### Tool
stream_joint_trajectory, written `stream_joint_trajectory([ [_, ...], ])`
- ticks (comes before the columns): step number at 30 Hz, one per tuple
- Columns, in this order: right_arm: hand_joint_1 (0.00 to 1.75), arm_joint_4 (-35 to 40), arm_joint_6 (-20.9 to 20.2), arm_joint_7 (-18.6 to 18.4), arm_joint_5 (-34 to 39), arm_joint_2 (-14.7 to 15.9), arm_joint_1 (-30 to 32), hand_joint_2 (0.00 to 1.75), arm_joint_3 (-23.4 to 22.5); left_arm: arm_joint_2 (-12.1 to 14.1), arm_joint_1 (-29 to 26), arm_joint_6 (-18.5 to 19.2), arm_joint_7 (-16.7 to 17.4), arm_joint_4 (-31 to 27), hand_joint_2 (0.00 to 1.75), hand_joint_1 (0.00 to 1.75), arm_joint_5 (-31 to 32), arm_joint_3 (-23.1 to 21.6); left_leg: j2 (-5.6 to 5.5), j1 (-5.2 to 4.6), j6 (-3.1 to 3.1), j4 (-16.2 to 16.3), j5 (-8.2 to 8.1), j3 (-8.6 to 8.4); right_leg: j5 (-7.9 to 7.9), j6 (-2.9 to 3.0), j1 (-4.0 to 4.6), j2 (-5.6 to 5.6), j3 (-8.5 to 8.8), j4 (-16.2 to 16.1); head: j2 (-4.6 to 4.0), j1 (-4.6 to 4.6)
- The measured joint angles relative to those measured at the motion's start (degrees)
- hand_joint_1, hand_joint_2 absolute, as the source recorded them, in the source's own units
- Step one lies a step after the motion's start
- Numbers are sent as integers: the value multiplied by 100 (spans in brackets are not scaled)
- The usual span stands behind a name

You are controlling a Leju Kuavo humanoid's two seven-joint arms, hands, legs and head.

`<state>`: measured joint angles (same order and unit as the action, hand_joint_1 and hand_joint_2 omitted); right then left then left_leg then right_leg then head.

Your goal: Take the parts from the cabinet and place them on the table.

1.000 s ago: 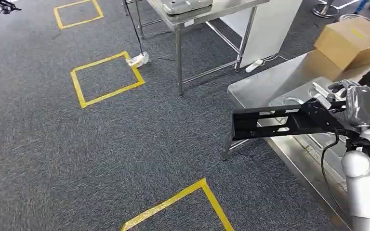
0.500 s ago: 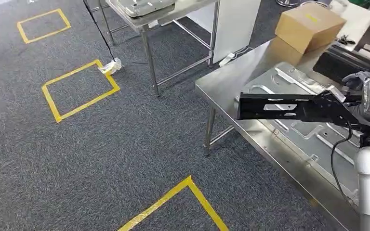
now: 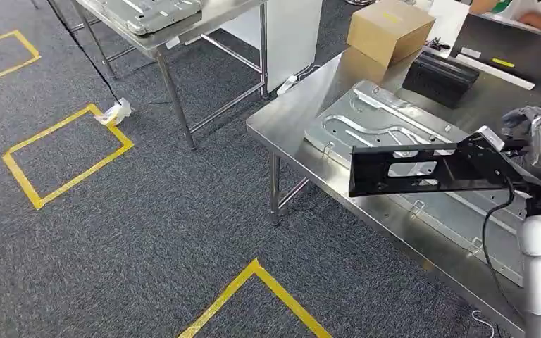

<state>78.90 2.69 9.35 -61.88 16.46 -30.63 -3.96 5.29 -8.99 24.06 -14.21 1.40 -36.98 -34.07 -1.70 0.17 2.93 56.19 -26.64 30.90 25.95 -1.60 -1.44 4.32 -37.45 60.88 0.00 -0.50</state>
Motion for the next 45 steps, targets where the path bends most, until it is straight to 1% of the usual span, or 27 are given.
stream_joint_trajectory([
  [1, 175, -33, -37, -15, -48, -11, -52, 175, -2, -7, -4, 0, 0, 0, 175, 0, 22, 4, 69, -5, 31, -14, 23, 5, 221, 3, 10, -218, -133, 273, 0, 26],
  [2, 175, -79, -68, -55, -129, -31, -81, 175, -2, -15, -7, 0, 0, 0, 175, 0, 57, 13, 147, -11, 34, -12, 24, 18, 445, -17, 8, -321, -302, 683, 0, 31],
  [3, 175, -158, -103, -110, -223, -48, -85, 175, -2, -26, -9, 0, 18, 0, 175, 0, 105, 22, 183, -13, 32, -6, 22, 21, 609, -36, 2, -362, -455, 1067, 0, 26],
  [4, 175, -294, -161, -240, -384, -81, -84, 175, -2, -35, -1, -2, 26, 0, 175, 0, 118, 39, 246, -11, 31, 1, 21, 30, 700, -62, -9, -382, -581, 1383, 0, 30],
  [5, 175, -419, -240, -349, -521, -94, -85, 175, -2, -39, 15, -9, 37, 0, 175, 0, 131, 55, 278, -8, 26, 13, 18, 39, 653, -84, -28, -401, -574, 1417, 0, 28],
  [6, 175, -600, -332, -424, -646, -96, -118, 175, -2, -50, 36, -17, 55, 0, 175, 0, 164, 70, 326, -2, 15, 40, 11, 54, 478, -106, -48, -417, -420, 1166, 0, 28],
  [7, 175, -790, -410, -465, -721, -105, -170, 175, -2, -57, 57, -22, 78, 0, 175, 0, 175, 90, 349, 8, -9, 73, -5, 63, 267, -121, -65, -439, -157, 743, 0, 28],
  [8, 175, -1006, -435, -481, -763, -112, -235, 175, -2, -61, 76, -24, 94, -2, 175, 0, 181, 107, 371, 14, -41, 118, -27, 76, 70, -136, -80, -472, 150, 225, 0, 30],
  [9, 175, -1234, -417, -474, -785, -114, -308, 175, -2, -59, 97, -24, 105, 0, 175, 0, 184, 122, 389, 12, -83, 181, -55, 103, 138, -119, -83, -527, 313, -137, 0, 30],
  [10, 175, -1502, -387, -457, -785, -129, -397, 175, 0, -52, 123, -28, 114, -2, 175, 0, 199, 142, 392, -34, -123, 237, -83, 132, 103, -72, -25, -513, 306, -110, 0, 30],
  [11, 175, -1697, -332, -435, -789, -137, -428, 175, 0, -52, 130, -30, 122, 0, 175, 0, 214, 151, 392, -35, -147, 224, -88, 146, 114, -13, -38, -489, 302, -71, 0, 17],
  [12, 175, -1826, -260, -400, -789, -153, -437, 175, 0, -46, 131, -26, 127, -2, 175, 0, 216, 157, 391, -50, -102, 276, -157, 153, 93, -9, -73, -484, 309, -106, 0, 17],
  [13, 175, -1940, -214, -367, -789, -197, -486, 175, 0, -57, 129, -28, 133, 0, 175, 0, 216, 162, 389, -47, 48, 248, -106, 147, 94, -7, -53, -473, 311, -105, 0, 20],
  [14, 175, -2037, -199, -365, -793, -225, -558, 175, 4, -61, 135, -28, 149, -2, 175, 0, 216, 168, 384, -45, 67, 242, -105, 143, 94, -4, -34, -467, 319, -105, 0, 17],
  [15, 175, -2153, -186, -365, -798, -262, -625, 175, 11, -63, 146, -31, 162, -2, 175, 0, 218, 177, 386, -34, 43, 237, -92, 138, 97, 19, -19, -467, 321, -104, 0, 17],
  [16, 175, -2241, -173, -363, -800, -286, -672, 175, 15, -63, 159, -33, 162, -2, 175, 0, 216, 186, 383, -26, 36, 230, -88, 134, 99, 46, -9, -468, 321, -103, 0, 20],
  [19, 175, -2391, -168, -363, -800, -350, -773, 175, 31, -63, 159, -35, 166, -2, 175, 0, 214, 205, 372, -3, -69, 198, -55, 127, 96, 69, 11, -475, 318, -101, 0, 17],
  [20, 175, -2435, -168, -363, -800, -363, -797, 175, 33, -66, 158, -35, 168, -2, 175, 0, 214, 219, 372, 1, -94, 192, -53, 127, 95, 75, 14, -476, 317, -99, 0, 17],
  [21, 175, -2467, -166, -363, -800, -374, -815, 175, 33, -70, 159, -35, 168, -2, 175, 0, 214, 230, 372, 4, -106, 190, -48, 121, 95, 76, 17, -476, 317, -98, 0, 19],
  [24, 175, -2522, -168, -363, -800, -398, -845, 175, 33, -76, 159, -37, 175, -2, 175, 0, 214, 243, 372, 8, -187, 187, -48, 117, 97, 80, 19, -476, 317, -91, 0, 20],
  [26, 175, -2551, -168, -363, -800, -413, -857, 175, 33, -79, 159, -37, 179, -2, 175, 0, 214, 251, 372, 8, -198, 187, -48, 117, 97, 80, 18, -477, 318, -91, 0, 20],
  [32, 175, -2603, -170, -363, -809, -457, -885, 175, 39, -85, 159, -39, 181, -2, 175, 0, 212, 275, 371, -10, -202, 201, -51, 121, 92, 73, 17, -480, 322, -95, 0, 20],
  [33, 0, -2607, -172, -363, -809, -459, -884, 0, 39, -87, 159, -42, 181, -2, 175, 0, 212, 278, 370, -12, -202, 203, -51, 121, 91, 71, 15, -482, 322, -97, 0, 20],
  [36, 0, -2642, -186, -369, -811, -483, -881, 0, 57, -87, 159, -46, 181, -2, 175, 0, 212, 280, 365, -13, -200, 209, -50, 120, 80, 55, 15, -487, 320, -106, 0, 22],
  [45, 0, -2658, -184, -426, -896, -546, -826, 0, 72, -101, 156, -72, 179, -2, 175, 0, 234, 295, 363, -20, -199, 228, -51, 140, 75, 48, 9, -490, 310, -106, 0, 22],
])
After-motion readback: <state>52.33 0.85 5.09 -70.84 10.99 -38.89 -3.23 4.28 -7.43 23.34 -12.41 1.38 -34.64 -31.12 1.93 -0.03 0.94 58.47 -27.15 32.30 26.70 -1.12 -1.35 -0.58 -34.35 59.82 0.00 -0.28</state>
